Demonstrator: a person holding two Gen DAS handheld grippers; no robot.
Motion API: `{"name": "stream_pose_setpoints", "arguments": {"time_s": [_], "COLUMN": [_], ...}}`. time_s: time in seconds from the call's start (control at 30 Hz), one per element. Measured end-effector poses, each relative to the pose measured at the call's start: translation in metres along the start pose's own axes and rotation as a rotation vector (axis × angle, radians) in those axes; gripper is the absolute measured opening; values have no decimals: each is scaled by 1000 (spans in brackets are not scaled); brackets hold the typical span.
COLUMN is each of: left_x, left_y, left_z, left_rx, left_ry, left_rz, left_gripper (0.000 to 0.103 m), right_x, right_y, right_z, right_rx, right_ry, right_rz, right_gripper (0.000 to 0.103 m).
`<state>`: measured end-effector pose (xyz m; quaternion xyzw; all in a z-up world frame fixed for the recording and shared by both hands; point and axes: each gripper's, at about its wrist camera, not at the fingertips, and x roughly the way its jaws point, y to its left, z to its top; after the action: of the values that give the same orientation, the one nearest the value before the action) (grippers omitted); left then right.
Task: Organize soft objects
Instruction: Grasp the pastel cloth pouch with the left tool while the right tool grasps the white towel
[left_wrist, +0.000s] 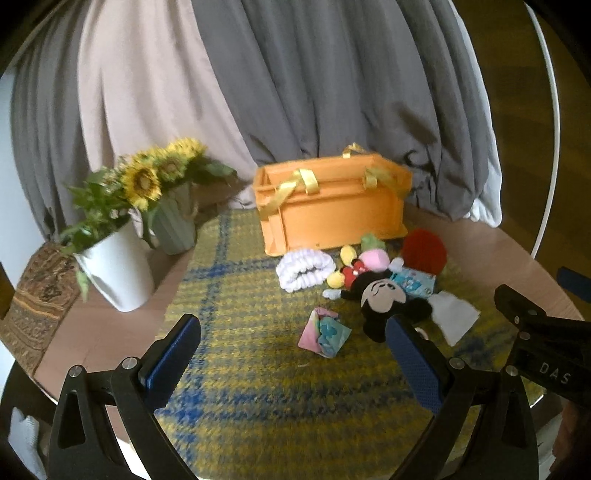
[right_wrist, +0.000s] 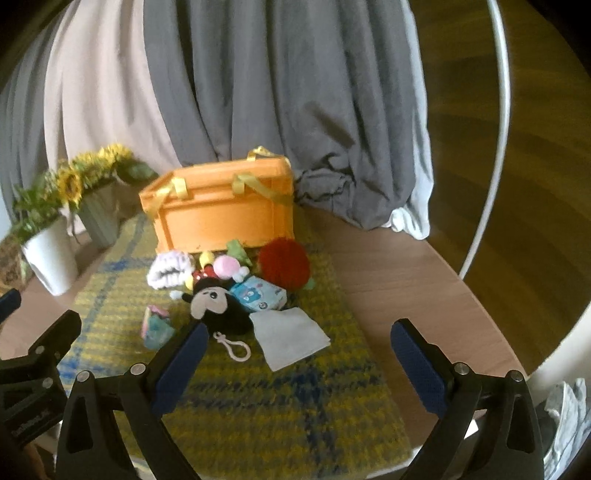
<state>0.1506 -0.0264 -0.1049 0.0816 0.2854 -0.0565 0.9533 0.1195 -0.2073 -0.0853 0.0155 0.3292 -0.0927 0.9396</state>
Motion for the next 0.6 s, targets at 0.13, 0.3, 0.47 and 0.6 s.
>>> {"name": "stream_pose_setpoints", "arguments": {"time_s": [0.13, 0.3, 0.47, 0.6], "left_x": [35, 70, 96, 114], "left_y": [-1, -2, -7, -16], "left_z": [-4, -14, -22, -26], "left_rx": [30, 52, 49, 58], "left_ry": [41, 95, 152, 178], "left_rz": [-21, -66, -85, -81], "left_gripper": [100, 98, 95, 92], "right_x": [32, 65, 93, 113], "right_y": [9, 17, 20, 20], "right_z": [-2, -11, -19, -24], "right_rx": [-23, -28, -45, -70], "right_ry": [53, 117, 173, 209], "right_rz": [-20, -47, -51, -52], "right_gripper": [97, 97, 94, 93]}}
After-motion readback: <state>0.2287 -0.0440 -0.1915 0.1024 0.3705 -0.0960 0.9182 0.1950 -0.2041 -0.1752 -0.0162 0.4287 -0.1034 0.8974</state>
